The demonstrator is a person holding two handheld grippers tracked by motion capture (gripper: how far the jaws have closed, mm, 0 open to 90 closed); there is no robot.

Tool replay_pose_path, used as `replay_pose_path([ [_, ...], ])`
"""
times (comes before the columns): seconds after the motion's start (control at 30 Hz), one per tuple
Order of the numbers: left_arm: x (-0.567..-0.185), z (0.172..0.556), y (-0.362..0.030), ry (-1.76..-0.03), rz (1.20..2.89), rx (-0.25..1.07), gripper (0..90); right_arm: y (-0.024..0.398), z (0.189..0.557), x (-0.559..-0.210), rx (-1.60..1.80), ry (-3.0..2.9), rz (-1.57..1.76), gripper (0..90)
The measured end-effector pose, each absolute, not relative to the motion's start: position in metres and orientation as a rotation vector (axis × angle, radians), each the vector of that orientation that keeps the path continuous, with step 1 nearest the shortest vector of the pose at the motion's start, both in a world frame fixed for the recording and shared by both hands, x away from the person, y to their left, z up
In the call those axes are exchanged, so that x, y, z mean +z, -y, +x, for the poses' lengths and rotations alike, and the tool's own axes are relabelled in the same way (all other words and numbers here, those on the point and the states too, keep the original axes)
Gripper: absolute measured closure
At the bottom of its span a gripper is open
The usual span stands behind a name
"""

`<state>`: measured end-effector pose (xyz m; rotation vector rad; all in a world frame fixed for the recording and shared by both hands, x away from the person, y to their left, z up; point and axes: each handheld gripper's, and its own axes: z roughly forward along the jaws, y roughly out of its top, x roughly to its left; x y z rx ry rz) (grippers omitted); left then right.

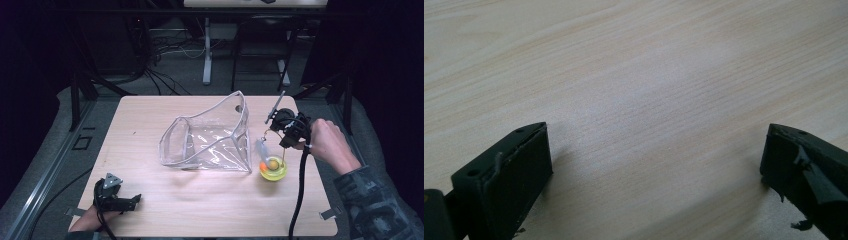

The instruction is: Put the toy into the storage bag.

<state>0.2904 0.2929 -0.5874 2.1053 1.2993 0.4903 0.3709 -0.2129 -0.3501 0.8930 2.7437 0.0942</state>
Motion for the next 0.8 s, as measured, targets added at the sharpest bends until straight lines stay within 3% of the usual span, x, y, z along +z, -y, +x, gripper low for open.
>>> replay_pose_path([
  [0.8,-0.587,0.291,-0.293,-1.298,2.105,0.49,0.0,0.21,0.376,-0.32,0.081,-2.712,0.87,88.0],
])
